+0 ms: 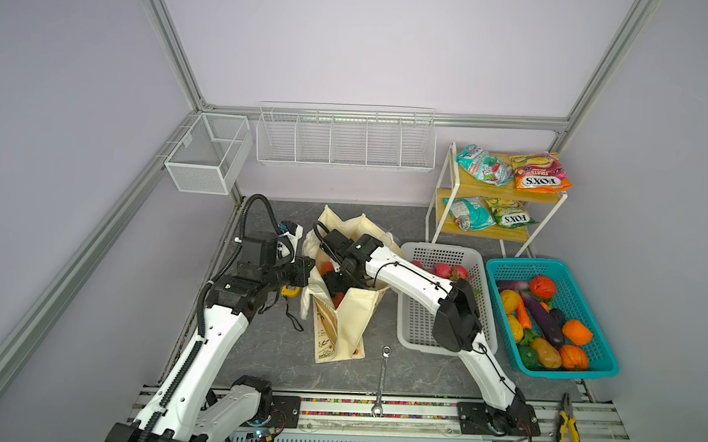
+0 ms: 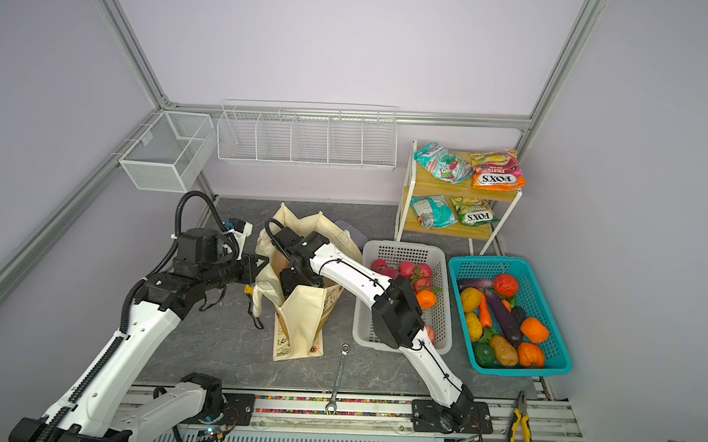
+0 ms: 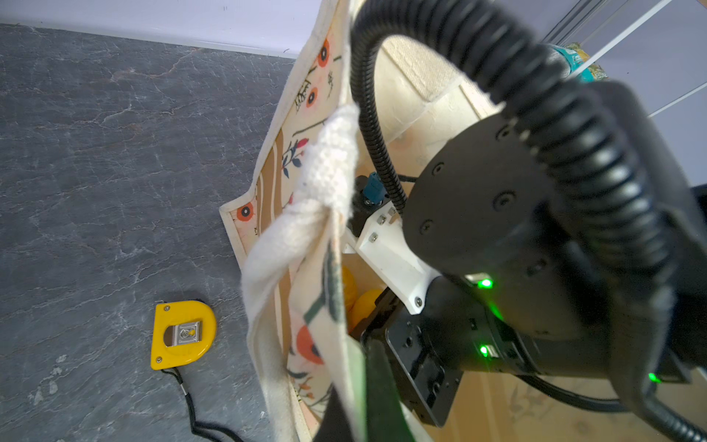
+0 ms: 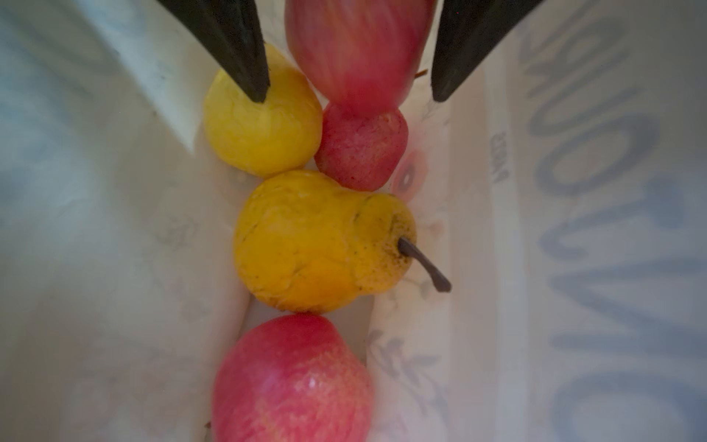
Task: Place the food into the grocery bag and tie it
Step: 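Lower the red apple into the bag and open the right gripper, then raise the right gripper out of the bag back over the baskets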
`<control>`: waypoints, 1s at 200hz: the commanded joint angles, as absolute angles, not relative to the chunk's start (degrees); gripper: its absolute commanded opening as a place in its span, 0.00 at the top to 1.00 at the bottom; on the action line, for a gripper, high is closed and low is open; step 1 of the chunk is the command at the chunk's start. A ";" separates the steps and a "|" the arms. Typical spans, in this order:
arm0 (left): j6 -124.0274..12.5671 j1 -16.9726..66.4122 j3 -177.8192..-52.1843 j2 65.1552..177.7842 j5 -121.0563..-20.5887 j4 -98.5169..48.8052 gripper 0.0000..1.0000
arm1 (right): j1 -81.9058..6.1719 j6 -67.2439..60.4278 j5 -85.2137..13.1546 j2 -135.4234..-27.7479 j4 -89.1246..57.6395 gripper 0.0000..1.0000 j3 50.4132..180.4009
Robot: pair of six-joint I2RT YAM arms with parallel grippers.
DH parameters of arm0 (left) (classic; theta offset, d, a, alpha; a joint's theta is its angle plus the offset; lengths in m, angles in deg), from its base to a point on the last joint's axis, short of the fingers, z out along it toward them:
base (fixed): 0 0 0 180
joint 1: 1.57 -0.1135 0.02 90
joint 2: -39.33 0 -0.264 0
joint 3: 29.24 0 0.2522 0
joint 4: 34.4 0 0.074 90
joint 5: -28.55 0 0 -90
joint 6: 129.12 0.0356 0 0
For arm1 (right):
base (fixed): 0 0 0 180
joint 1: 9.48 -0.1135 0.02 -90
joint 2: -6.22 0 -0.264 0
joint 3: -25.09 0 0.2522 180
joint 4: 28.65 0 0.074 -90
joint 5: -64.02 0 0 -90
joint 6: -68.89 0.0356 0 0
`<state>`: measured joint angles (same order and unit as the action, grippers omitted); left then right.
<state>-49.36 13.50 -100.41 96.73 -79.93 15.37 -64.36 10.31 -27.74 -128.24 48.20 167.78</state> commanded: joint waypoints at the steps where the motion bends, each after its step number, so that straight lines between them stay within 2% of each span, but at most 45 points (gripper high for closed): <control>1: -48.69 13.77 -100.22 95.73 -80.80 13.46 1.00 | -64.48 10.27 -25.52 -124.61 49.22 0.20 166.55; 12: -48.69 13.75 -100.22 95.73 -80.79 13.45 1.00 | -64.74 10.10 -24.73 -123.22 49.20 0.00 166.72; 15: -48.70 13.73 -100.15 95.73 -80.79 13.40 1.00 | -64.81 10.03 -24.52 -122.87 49.33 0.09 166.80; 18: -48.70 13.73 -100.15 95.74 -80.79 13.38 1.00 | -64.89 9.99 -24.35 -122.52 49.38 0.12 166.94; 67: -48.57 13.75 -100.04 95.90 -80.68 13.27 1.00 | -66.51 9.04 -18.91 -117.16 53.56 0.12 172.01; 110: -48.13 13.81 -99.82 96.30 -80.56 13.07 1.00 | -68.61 8.78 -12.40 -107.55 53.75 0.12 170.86; 153: -47.65 13.90 -99.52 96.85 -81.51 12.32 1.00 | -68.75 10.54 -8.33 -92.98 49.80 0.12 156.93; 200: -46.86 14.41 -98.99 96.85 -80.31 12.06 1.00 | -68.64 14.77 -5.11 -74.22 43.96 0.12 134.24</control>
